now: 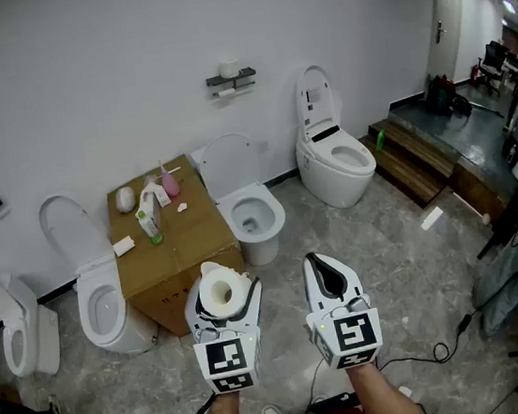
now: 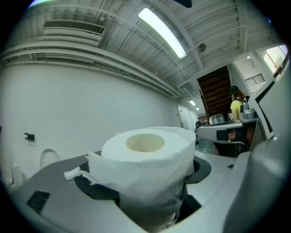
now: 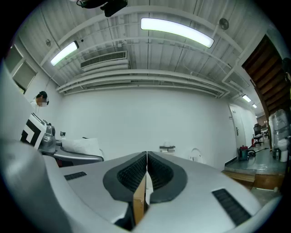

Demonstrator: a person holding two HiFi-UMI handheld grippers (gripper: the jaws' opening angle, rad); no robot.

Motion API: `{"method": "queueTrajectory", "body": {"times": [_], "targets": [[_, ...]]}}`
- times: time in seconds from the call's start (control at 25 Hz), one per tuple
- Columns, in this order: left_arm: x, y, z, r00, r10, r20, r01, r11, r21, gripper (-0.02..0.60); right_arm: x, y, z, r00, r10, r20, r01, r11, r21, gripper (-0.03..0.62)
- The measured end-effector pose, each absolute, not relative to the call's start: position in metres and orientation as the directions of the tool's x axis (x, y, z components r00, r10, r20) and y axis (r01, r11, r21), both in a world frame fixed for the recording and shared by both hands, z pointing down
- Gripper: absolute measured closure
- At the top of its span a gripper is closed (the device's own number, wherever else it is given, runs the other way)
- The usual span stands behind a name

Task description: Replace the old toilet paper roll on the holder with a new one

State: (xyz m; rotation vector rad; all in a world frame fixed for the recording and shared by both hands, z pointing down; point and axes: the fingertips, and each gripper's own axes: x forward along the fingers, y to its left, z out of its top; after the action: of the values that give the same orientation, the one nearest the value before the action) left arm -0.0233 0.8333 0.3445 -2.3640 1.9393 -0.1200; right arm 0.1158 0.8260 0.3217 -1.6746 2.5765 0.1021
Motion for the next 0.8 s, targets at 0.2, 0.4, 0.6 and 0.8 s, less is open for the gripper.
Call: {"method": "queueTrajectory", "body": {"times": [0.2, 0.4, 0.6, 0.8], "targets": [[-0.015, 0.829, 0.336, 0.196, -0.981, 0.001, -0.973, -0.195, -0.125, 0.152, 0.123, 0.819, 0.323, -0.410, -0.908, -0.085, -0.912, 0.411, 0.016, 0.572], [0.001, 0.821, 0.338, 0.191, -0.982, 0.006, -0.976, -0.191, -0.109, 0.152, 0.136, 0.809, 0.327, -0.419, -0.904, -0.085, -0.908, 0.419, 0.013, 0.572], [0.021, 0.811, 0.345, 0.184, -0.983, 0.001, -0.975, -0.183, -0.123, 0.152, 0.157, 0.797, 0.332, -0.431, -0.899, -0.085, -0.901, 0.433, -0.014, 0.572], [0.041, 0.804, 0.346, 0.178, -0.984, 0.010, -0.978, -0.178, -0.107, 0.152, 0.179, 0.789, 0.334, -0.438, -0.895, -0.087, -0.897, 0.441, -0.027, 0.572]]}}
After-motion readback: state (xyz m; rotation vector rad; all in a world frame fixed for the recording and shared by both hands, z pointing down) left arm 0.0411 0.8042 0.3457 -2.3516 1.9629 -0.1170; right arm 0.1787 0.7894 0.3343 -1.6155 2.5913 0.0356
